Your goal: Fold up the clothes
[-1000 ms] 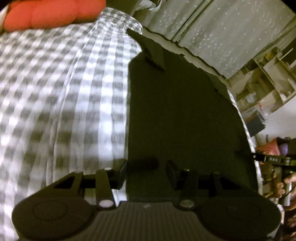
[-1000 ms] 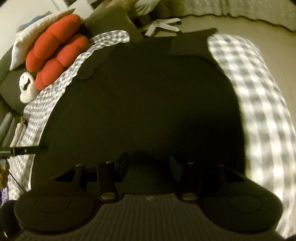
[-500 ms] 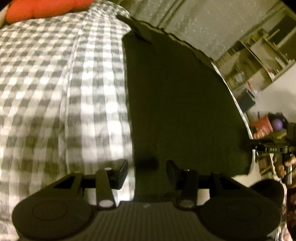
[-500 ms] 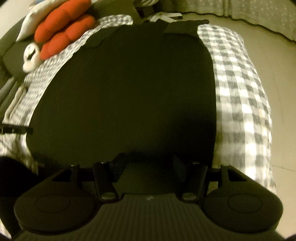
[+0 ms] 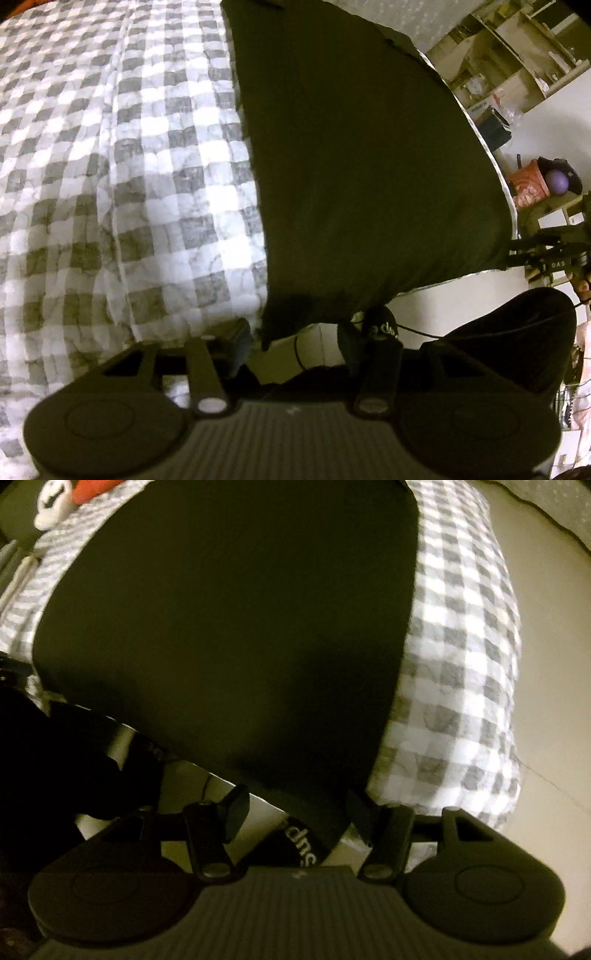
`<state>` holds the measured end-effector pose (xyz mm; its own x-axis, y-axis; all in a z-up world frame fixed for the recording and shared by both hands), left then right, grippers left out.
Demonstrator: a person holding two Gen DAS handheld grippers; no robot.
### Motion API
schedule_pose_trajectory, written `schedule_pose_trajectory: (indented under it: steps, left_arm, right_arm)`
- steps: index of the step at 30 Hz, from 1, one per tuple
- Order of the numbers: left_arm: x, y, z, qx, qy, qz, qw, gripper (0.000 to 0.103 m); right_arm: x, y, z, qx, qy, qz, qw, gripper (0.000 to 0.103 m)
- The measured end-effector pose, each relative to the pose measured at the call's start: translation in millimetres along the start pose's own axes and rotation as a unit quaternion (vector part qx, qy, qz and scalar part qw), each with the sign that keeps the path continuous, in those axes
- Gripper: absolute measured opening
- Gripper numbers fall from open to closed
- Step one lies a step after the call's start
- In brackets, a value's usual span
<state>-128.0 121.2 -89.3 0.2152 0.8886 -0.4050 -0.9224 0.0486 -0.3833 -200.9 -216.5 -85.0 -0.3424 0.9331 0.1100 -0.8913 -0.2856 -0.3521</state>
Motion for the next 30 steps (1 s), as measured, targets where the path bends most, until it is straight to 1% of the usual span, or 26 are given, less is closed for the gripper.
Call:
schedule_pose_trajectory:
  steps: [4,10,18,22,25,27,30]
  left_arm:
    - [2.2,-1.5,-6.3,0.009,0.005,0.006,0.9999,0.055]
    - [6.3,1.6,-8.1,0.016,0.021,0.014,0.9995,0.055]
    - [13.7,1.5,-13.3,0.026,0.047,0.027,0.9982,0.055]
    - [12.2,2.7,-15.1,0.033,0.048,0.018,0.9981,0.055]
    - [11.3,3.1,-15.6,0.036,0.052,0.013,0.9979,0.052]
    - [9.2,2.8,-16.9,0.038,0.057,0.007,0.9977,0.052]
    - [7.3,3.4,-17.3,0.041,0.058,-0.006,0.9974,0.050]
  right_arm:
    - [-3.4,-1.5,-3.6,0.006,-0.004,-0.003,1.000,0.063]
    - [-10.0,3.4,-8.2,0.031,0.008,0.013,0.999,0.063]
    - [-21.9,3.6,-22.1,0.040,-0.011,-0.007,0.999,0.063]
    - [-22.2,4.8,-30.0,0.053,-0.018,0.000,0.998,0.063]
    - [-24.3,4.8,-38.3,0.062,-0.025,-0.005,0.998,0.063]
    - [-25.9,5.0,-45.1,0.067,-0.034,-0.013,0.997,0.061]
    - [-28.8,5.6,-56.3,0.078,-0.039,-0.021,0.996,0.045]
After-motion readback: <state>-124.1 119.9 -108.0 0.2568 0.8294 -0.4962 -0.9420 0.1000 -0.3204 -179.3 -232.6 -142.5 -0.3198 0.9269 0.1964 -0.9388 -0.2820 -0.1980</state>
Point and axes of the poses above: each gripper's, at about its wrist camera, not at the fingertips, and z roughly against the way its jaws point, x to its left, y to its underside, the point moved 6 cm from there along -z, roughly the way its jaws point, and after that the axes turned 6 degrees about -x, right-handed, at the moved point
